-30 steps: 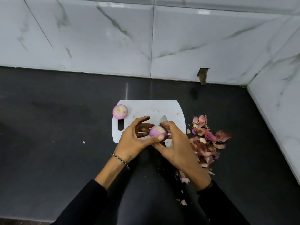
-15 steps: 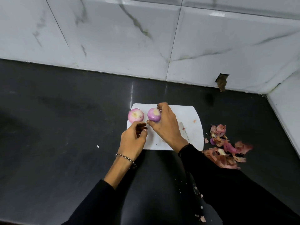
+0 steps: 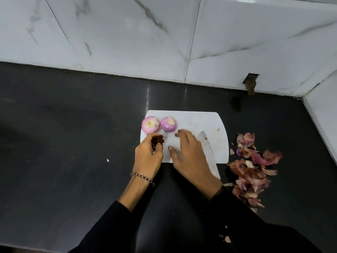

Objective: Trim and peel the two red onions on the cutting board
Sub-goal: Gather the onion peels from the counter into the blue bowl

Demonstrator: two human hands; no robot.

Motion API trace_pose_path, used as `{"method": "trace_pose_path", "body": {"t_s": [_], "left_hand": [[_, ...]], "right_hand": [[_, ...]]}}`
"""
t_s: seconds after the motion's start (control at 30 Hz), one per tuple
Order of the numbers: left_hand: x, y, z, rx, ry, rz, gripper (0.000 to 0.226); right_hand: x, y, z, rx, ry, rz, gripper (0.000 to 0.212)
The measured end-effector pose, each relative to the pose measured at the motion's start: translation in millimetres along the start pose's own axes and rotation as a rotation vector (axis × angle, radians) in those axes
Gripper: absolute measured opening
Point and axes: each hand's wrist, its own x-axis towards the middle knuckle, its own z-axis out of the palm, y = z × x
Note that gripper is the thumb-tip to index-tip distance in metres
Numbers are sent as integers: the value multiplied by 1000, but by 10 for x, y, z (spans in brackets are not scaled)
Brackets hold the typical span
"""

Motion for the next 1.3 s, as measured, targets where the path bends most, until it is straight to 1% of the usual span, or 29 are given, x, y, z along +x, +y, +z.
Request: {"method": "trace_pose_path", "body": {"t_s": [0.1,0.2,0.27,0.33,0.4,0.43,0.5,0.57,0.63,0.7,0.73,0.8,0.83,0.87,0.9,0.97,1.03,1.07,1.1,1.13,1.2,1.23,1.3], "left_hand": [[-68,9,46,37,-28,24,21],[-139,-4,76,136,-55,114,20],[-188,-50,92,256,-52,182,20],[-243,-95,135,416,-34,266,27],[-318,-115,213,572,-80,319,41],[-365,-111,266,653,-133,310,50],[-456,-108,389,799,-252,221,66],[-517,-99,497,885,-292,162,79],[-547,-68,585,914,-328,174,83],[-592,-21,663,935,-439,285,83],[-634,14,704,912,-522,370,85],[-762,90,788,739,-710,489,80],[-828,120,828,613,-779,498,72],[-891,133,866,491,-804,488,63],[-943,143,898,382,-779,467,56],[-1019,207,930,208,-635,398,43],[-1029,322,929,86,-482,285,33],[-1012,396,919,31,-456,193,30],[-988,468,918,-34,-475,85,30],[-962,538,923,-134,-530,-32,33],[-954,671,959,-388,-646,-276,37],[-963,727,975,-484,-682,-375,36],[-968,799,1003,-609,-701,-517,35]], "right_hand": [[-384,37,33,-164,18,3,32],[-683,186,-51,-315,36,141,34],[-868,298,-151,-363,37,239,37],[-1018,370,-263,-339,11,313,35],[-1114,411,-358,-297,-59,377,31],[-1146,426,-405,-291,-81,389,31],[-1177,443,-471,-307,-118,389,31],[-1192,437,-530,-312,-135,400,29],[-1243,456,-572,-240,-70,425,23],[-1308,494,-604,-85,65,463,21],[-1320,519,-622,-14,121,489,20],[-1341,571,-680,88,185,535,20],[-1353,581,-722,129,196,549,20],[-1373,585,-762,168,194,557,20],[-1398,590,-797,209,189,558,20],[-1480,593,-849,288,188,557,22],[-1570,588,-877,338,213,547,23],[-1603,578,-883,353,229,538,23],[-1647,575,-888,374,241,533,22],[-1681,567,-892,408,250,529,21],[-1745,566,-890,494,259,518,20],[-1769,563,-884,541,258,512,20],[-1805,559,-876,639,243,510,21]]}}
